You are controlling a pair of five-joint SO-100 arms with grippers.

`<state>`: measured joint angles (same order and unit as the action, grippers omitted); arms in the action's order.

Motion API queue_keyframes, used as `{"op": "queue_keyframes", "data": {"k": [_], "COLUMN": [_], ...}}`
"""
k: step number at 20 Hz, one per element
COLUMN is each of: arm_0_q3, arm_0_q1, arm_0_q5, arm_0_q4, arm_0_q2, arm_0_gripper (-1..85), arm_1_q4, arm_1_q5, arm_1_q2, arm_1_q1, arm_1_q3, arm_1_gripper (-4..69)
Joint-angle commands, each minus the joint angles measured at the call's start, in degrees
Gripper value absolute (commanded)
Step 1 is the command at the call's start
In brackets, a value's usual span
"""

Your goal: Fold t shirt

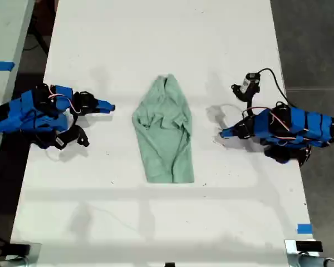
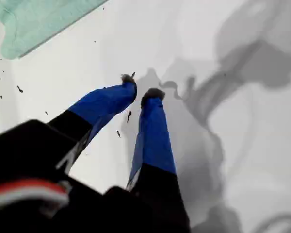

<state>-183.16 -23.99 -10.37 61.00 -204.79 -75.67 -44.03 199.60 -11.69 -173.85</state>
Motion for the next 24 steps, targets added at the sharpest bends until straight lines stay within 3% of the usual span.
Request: {"op": "queue_keyframes", "data": {"k": [1,10,12,13,17,18,19,20,21,22,23,24], "arm_0_q3": [-0.7,-0.7,-0.62,-0.53,0.26,0.35,0.7,1.58,2.55,3.52,5.36,9.05], "arm_0_q1": [-1.41,0.09,0.35,0.26,2.2,4.13,6.06,7.73,8.88,9.84,10.63,11.87], "arm_0_q5": [-0.79,1.05,1.05,1.05,5.1,6.94,9.4,11.69,14.06,15.29,16.44,17.75], "arm_0_q4": [0.0,0.09,0.09,0.18,-0.62,-2.37,-4.13,-5.45,-6.15,-7.56,-8.53,-9.76], "arm_0_q2": [-0.53,-0.53,-0.53,-0.53,-0.7,-0.7,-0.7,-0.7,-0.7,-0.35,2.46,9.76], "arm_0_gripper": [5.2,4.9,3.1,0.8,-0.1,-0.1,-0.2,-0.2,-0.2,-0.3,-0.3,-0.3], "arm_1_q4": [-0.26,-0.26,-0.26,-0.26,-0.18,0.0,-0.26,-1.58,1.58,9.23,13.01,8.44], "arm_1_q5": [-0.79,-0.79,3.16,7.91,47.46,47.11,32.87,30.06,31.29,31.64,31.73,33.93], "arm_1_q2": [0.79,0.79,0.88,0.88,0.97,1.05,1.05,1.05,1.05,1.14,0.26,-2.81], "arm_1_q1": [0.0,0.0,-1.23,-1.85,0.62,3.43,3.87,4.83,3.6,4.92,6.42,6.86], "arm_1_q3": [-4.39,-4.39,-4.39,-4.39,-4.39,-3.25,-1.49,-0.7,-1.67,-2.55,-1.23,3.87], "arm_1_gripper": [5.6,5.6,5.4,5.3,7.6,7.4,0.8,0.3,0.3,4.0,8.3,2.7]}}
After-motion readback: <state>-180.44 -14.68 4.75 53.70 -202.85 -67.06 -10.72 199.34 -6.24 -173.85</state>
